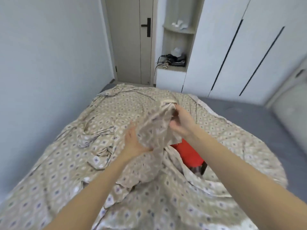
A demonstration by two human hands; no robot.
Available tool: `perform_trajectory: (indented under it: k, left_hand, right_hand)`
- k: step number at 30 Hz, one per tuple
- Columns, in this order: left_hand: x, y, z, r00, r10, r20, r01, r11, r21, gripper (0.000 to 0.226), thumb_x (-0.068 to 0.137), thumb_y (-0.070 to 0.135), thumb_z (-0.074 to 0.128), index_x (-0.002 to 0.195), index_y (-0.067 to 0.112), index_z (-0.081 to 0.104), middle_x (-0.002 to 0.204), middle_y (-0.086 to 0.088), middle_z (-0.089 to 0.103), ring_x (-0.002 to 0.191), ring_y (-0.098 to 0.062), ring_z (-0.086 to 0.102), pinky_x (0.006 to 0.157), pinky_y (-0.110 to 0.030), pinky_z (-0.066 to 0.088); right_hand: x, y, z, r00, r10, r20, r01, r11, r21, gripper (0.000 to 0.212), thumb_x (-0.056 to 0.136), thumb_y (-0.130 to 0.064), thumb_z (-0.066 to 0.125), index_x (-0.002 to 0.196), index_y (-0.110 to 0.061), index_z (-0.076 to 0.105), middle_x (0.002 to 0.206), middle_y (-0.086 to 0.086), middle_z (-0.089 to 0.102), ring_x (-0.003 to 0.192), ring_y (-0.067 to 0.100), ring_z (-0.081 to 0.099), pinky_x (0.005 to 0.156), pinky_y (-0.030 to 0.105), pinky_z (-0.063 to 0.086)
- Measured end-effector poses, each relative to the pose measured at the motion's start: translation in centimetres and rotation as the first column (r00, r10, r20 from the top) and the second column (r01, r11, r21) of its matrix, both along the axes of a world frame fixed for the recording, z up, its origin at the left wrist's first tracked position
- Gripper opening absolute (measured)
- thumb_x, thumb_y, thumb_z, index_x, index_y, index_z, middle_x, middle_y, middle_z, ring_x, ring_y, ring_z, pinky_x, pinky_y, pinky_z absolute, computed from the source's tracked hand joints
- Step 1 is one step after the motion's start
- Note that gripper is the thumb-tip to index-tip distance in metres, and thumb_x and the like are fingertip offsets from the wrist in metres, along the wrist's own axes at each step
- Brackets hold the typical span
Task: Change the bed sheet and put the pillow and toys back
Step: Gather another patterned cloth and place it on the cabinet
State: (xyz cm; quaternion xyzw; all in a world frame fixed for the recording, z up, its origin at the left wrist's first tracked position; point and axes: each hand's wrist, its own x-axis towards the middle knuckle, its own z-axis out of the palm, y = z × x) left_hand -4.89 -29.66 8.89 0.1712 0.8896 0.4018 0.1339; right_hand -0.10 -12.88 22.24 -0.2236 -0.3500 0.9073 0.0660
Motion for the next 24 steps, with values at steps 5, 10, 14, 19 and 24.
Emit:
perform_trajectory:
  k: [5, 10, 14, 19, 24]
  left_hand:
    - [1.4, 4.0, 3.8, 0.996, -0.007, -0.092, 0.009, 1.000, 0.030, 0.152, 0.043, 0.042, 0.093, 0.151, 0.018, -0.011, 0.159, -0.004, -0.002, 0.147, -0.024, 0.000, 0.119, -0.046, 0.010]
    - [3.1, 7.6, 6.0, 0.966, -0.019, -0.259, 0.037, 0.997, 0.063, 0.057, 0.073, 0.033, 0.075, 0.119, 0.010, 0.052, 0.118, -0.010, 0.055, 0.116, -0.026, 0.052, 0.097, -0.041, 0.042]
    - [4.3, 9.7, 8.3, 0.974, 0.106, -0.201, -0.106, 0.994, 0.009, 0.020, 0.095, 0.019, 0.045, 0.098, 0.008, 0.061, 0.093, -0.011, 0.063, 0.090, -0.027, 0.060, 0.076, -0.039, 0.046]
    - [4.1, 9.9, 13.4, 0.964, 0.264, 0.029, -0.261, 0.919, 0.295, 0.021, 0.093, 0.011, 0.044, 0.091, 0.006, 0.064, 0.098, -0.018, 0.066, 0.090, -0.028, 0.061, 0.077, -0.033, 0.047]
    - [6.3, 11.1, 22.4, 0.979, 0.200, 0.046, -0.191, 0.813, 0.550, 0.025, 0.089, 0.007, 0.046, 0.072, 0.014, 0.062, 0.069, -0.002, 0.065, 0.071, -0.019, 0.060, 0.056, -0.020, 0.047]
  right_hand:
    - [5.4, 3.1, 5.6, 0.995, -0.009, -0.096, -0.023, 0.943, -0.331, 0.036, 0.082, 0.004, 0.035, 0.077, 0.009, 0.070, 0.082, 0.020, 0.068, 0.078, 0.028, 0.071, 0.075, 0.035, 0.058]
    - [10.3, 7.7, 10.6, 0.985, -0.077, -0.154, 0.037, 0.968, -0.247, 0.037, 0.083, -0.005, 0.038, 0.090, 0.010, 0.071, 0.101, 0.025, 0.069, 0.091, 0.035, 0.069, 0.078, 0.048, 0.055]
    - [11.8, 11.7, 11.6, 0.956, -0.228, -0.183, 0.128, 0.890, -0.438, 0.041, 0.090, 0.000, 0.036, 0.118, -0.007, 0.063, 0.121, 0.007, 0.064, 0.111, 0.021, 0.063, 0.098, 0.035, 0.048]
    - [12.6, 12.6, 8.9, 0.972, -0.181, -0.146, 0.152, 0.970, -0.191, 0.026, 0.074, 0.007, 0.032, 0.073, -0.015, 0.047, 0.054, 0.002, 0.054, 0.039, 0.014, 0.051, 0.042, 0.020, 0.045]
    - [12.8, 10.5, 5.8, 0.960, 0.269, 0.082, -0.266, 0.769, 0.581, 0.030, 0.066, 0.000, 0.058, 0.093, -0.007, 0.047, 0.083, 0.014, 0.051, 0.069, 0.024, 0.055, 0.057, 0.026, 0.049]
